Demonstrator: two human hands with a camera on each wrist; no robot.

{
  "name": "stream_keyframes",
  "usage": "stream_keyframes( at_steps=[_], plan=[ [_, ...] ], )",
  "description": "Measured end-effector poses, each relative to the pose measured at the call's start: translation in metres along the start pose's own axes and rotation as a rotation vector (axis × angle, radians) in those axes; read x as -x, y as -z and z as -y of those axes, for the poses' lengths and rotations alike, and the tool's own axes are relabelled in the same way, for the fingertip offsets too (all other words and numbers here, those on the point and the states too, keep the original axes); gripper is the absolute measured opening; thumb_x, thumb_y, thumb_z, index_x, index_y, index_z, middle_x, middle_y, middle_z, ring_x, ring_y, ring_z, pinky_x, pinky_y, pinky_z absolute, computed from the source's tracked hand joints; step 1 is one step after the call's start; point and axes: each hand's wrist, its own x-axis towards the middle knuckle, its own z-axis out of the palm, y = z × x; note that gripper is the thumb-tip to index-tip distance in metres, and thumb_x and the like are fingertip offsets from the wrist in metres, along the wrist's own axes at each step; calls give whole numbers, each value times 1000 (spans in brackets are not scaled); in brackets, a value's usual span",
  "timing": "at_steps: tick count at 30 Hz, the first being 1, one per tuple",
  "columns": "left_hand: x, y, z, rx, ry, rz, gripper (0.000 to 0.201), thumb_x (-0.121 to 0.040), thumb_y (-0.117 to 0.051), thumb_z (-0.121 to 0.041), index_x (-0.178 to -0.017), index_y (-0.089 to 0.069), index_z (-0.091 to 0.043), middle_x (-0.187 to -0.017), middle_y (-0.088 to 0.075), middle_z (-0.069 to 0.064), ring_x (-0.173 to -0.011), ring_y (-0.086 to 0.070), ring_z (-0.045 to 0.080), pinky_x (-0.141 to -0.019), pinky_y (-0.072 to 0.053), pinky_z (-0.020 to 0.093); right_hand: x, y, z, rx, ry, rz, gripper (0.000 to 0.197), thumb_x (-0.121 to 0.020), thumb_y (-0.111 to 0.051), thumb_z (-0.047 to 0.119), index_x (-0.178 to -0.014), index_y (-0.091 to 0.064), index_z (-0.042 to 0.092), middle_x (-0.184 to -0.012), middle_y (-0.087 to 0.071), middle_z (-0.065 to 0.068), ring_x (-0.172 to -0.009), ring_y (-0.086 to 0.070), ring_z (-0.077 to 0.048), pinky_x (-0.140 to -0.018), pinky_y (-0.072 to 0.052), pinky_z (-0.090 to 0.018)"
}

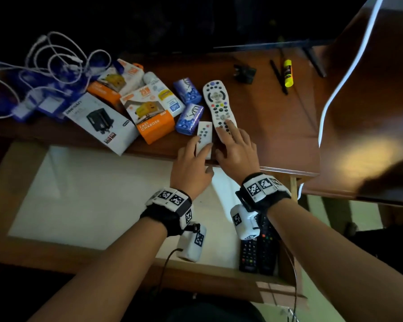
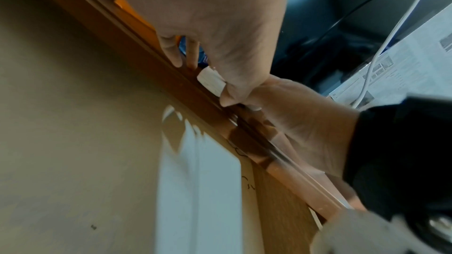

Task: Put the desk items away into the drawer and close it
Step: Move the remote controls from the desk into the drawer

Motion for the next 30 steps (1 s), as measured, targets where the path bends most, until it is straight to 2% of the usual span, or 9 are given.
stream_keyframes(
  at_steps=[4, 8, 10, 12, 17, 22, 25, 27, 30],
  plan=[
    [2, -4, -7, 14, 24, -42, 55, -81, -64, -23, -134, -49, -20, -149, -31, 5, -122, -39, 32, -98, -40, 42, 17, 0, -8, 63, 7, -123, 46, -77, -60, 28, -121, -54, 17, -141, -45, -5, -125, -41, -34, -89, -41, -48],
    [-3, -5, -13, 30, 38, -139, 36, -78, -70, -24, -111, -60, -14, -132, -47, 9, -108, -50, 36, -80, -47, 43, 18, 3, -9, 60, -70, -242, 35, -73, -65, 33, -99, -57, 11, -123, -50, -13, -107, -46, -37, -79, -41, -45],
    [-10, -2, -17, 9, 60, -154, 27, -80, -69, -26, -103, -60, -15, -123, -48, 10, -103, -52, 35, -75, -49, 43, 9, 7, -7, 35, -114, -212, 37, -75, -66, 32, -100, -55, 9, -127, -46, -16, -106, -44, -37, -78, -42, -45],
    [-19, 2, -20, 11, 94, -137, 25, -83, -67, -26, -102, -58, -14, -121, -46, 9, -104, -51, 32, -77, -48, 42, -1, 10, -4, 31, -151, -151, 37, -79, -65, 31, -105, -52, 8, -130, -43, -16, -108, -43, -36, -81, -43, -46],
    [-24, 8, -23, 86, 200, -90, 41, -81, -69, -20, -117, -50, -17, -127, -40, 7, -115, -47, 29, -86, -44, 39, -4, 14, -4, -7, -243, -114, 34, -77, -62, 22, -105, -49, 6, -117, -44, -15, -104, -44, -35, -80, -44, -46],
    [-10, 9, -23, 332, 302, -80, 53, -73, -72, -16, -120, -47, -20, -123, -55, 9, -110, -54, 30, -89, -47, 40, 26, 11, -7, -226, -401, -215, 45, -68, -69, 23, -101, -44, 5, -106, -46, -14, -98, -44, -33, -78, -42, -43],
    [7, 11, -22, 467, 392, -57, 56, -73, -72, -20, -122, -46, -27, -116, -65, 2, -103, -62, 25, -88, -50, 39, 56, 8, -7, -499, -517, -250, 47, -62, -71, 26, -97, -41, 14, -104, -50, -7, -97, -50, -27, -76, -47, -40],
    [21, 11, -20, 558, 415, -41, 58, -71, -72, -19, -123, -47, -30, -107, -66, -3, -96, -64, 20, -87, -52, 39, 77, 6, -4, -707, -604, -266, 48, -57, -66, 28, -95, -37, 17, -101, -53, -6, -88, -57, -20, -66, -50, -29],
    [40, 9, -15, 660, 424, 31, 64, -68, -75, -18, -124, -48, -34, -99, -60, -10, -94, -64, 12, -87, -54, 35, 103, 3, 4, -931, -657, -306, 49, -57, -60, 19, -97, -34, 11, -90, -49, -3, -70, -50, -8, -55, -41, -10]
  ],
)
